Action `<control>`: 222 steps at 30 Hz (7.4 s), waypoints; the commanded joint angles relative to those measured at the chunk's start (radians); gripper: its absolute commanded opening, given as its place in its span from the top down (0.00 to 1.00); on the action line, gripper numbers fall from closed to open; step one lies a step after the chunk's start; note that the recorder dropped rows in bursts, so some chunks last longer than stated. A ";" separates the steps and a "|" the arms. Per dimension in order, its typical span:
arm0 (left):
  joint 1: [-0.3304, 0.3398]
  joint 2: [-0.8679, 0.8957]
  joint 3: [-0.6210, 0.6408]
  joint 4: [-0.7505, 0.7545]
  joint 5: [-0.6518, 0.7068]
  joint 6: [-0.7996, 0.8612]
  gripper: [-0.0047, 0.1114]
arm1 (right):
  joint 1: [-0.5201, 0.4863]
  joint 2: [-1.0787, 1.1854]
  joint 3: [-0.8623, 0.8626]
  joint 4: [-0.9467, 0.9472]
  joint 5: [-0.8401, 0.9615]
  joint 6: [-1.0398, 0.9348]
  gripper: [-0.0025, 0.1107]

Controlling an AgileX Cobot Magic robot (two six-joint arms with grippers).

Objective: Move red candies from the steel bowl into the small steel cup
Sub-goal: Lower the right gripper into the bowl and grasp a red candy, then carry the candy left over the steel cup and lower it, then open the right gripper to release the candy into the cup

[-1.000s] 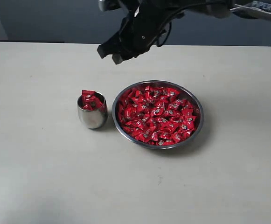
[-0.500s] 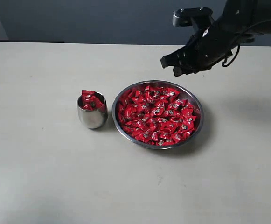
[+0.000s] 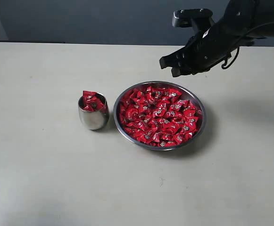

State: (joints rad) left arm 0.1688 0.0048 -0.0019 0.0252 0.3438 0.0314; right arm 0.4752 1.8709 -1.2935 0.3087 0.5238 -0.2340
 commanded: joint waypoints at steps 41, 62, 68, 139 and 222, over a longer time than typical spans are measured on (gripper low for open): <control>0.002 -0.005 0.002 0.002 -0.010 -0.002 0.96 | 0.074 0.284 -0.307 0.055 0.122 -0.156 0.81; 0.002 -0.005 0.002 0.002 -0.010 -0.002 0.96 | 0.074 0.338 -0.307 0.066 0.066 -0.156 0.81; 0.002 -0.005 0.002 0.002 -0.010 -0.002 0.96 | 0.074 0.338 -0.307 0.070 0.066 -0.156 0.81; 0.002 -0.005 0.002 0.002 -0.010 -0.002 0.96 | 0.263 0.252 -0.450 0.417 0.245 -0.474 0.98; 0.002 -0.005 0.002 0.002 -0.010 -0.002 0.96 | 0.304 0.309 -0.450 0.410 0.334 -0.442 0.69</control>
State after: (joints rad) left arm 0.1688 0.0048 -0.0019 0.0252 0.3438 0.0314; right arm 0.7745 2.1836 -1.7369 0.7113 0.8518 -0.6720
